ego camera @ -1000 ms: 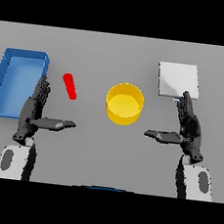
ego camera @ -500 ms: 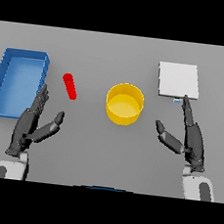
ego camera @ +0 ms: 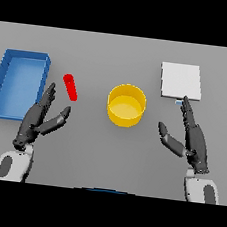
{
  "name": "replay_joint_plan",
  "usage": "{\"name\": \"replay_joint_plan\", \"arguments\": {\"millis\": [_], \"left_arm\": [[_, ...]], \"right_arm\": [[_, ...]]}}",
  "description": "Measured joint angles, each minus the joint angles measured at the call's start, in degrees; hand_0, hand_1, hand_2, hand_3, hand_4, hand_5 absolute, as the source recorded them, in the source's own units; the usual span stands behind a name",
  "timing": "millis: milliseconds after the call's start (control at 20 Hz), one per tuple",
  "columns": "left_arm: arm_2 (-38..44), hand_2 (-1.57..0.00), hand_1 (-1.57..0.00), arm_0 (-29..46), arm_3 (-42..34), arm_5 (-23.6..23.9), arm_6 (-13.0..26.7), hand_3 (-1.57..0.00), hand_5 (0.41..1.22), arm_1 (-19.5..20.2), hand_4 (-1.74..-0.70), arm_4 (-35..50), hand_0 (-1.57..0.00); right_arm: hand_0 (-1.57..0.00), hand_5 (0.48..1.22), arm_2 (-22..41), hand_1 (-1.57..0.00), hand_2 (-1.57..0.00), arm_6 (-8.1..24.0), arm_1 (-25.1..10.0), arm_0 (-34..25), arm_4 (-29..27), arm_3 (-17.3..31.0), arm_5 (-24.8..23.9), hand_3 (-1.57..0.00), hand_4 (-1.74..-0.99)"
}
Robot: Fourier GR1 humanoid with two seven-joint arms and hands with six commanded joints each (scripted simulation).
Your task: Pick up the red beaker and tilt it to pour out 1 green nut into yellow bowl. Pick up the yellow bowl and place it on the metallic measuring scale.
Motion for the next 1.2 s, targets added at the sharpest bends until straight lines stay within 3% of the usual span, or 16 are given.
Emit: {"name": "replay_joint_plan", "arguments": {"millis": [50, 300, 500, 600, 650, 950, 1150, 1200], "left_arm": [[0.64, 0.00, 0.00, -2.34, 2.73, 0.02, -0.57, 0.00, 0.650, -0.24, -1.18, 0.24, 0.00], [2.85, 0.00, 0.00, -11.63, 14.37, 0.31, -2.92, 0.00, 0.636, -0.10, -1.18, -0.48, 0.00], [3.62, 0.00, 0.00, -15.88, 19.46, -0.19, -6.24, 0.00, 0.651, 0.04, -1.20, -0.57, 0.00], [3.70, 0.00, 0.00, -18.76, 21.99, 0.99, -5.67, 0.00, 0.657, -0.16, -1.20, -1.79, 0.00], [3.72, 0.00, 0.00, -19.95, 23.45, 1.45, -5.50, 0.00, 0.661, -0.50, -1.20, -2.23, 0.00], [5.14, 0.00, 0.00, -25.59, 31.88, 3.49, -7.44, 0.00, 0.678, -0.94, -1.22, -3.57, 0.00], [7.87, 0.00, 0.00, -27.90, 36.10, 3.45, -12.29, 0.00, 0.708, -1.76, -1.29, -1.02, 0.00], [8.16, -0.01, 0.00, -28.34, 37.32, 3.92, -13.46, 0.00, 0.719, -2.33, -1.30, -0.95, 0.00]], "right_arm": [[0.00, 0.628, -0.43, 0.00, 0.00, 0.97, -0.11, -1.03, -0.60, 0.06, 0.12, 0.00, -1.215], [0.00, 0.626, -0.13, 0.00, 0.00, -0.60, 0.14, 0.02, -0.57, -0.11, 0.37, 0.00, -1.229], [0.00, 0.627, -0.12, 0.00, 0.00, -0.06, -0.15, -0.14, 0.37, 0.62, 0.00, 0.00, -1.222], [0.00, 0.630, -0.16, 0.00, 0.00, -0.96, 0.18, 0.33, -0.93, 0.16, 0.79, 0.00, -1.227], [0.00, 0.631, -0.08, 0.00, 0.00, 0.35, 0.27, -0.49, -0.44, 0.80, 0.52, 0.00, -1.226], [0.00, 0.641, -0.65, 0.00, 0.00, 0.94, -0.17, -0.38, -1.04, -0.12, 0.51, 0.00, -1.241], [0.00, 0.645, -0.99, 0.00, 0.00, -0.34, -0.17, 1.10, -1.58, -0.81, 0.48, 0.00, -1.246], [0.00, 0.646, -0.98, 0.00, 0.00, 0.61, -0.20, 0.46, -1.26, -0.42, 0.30, 0.00, -1.246]]}}
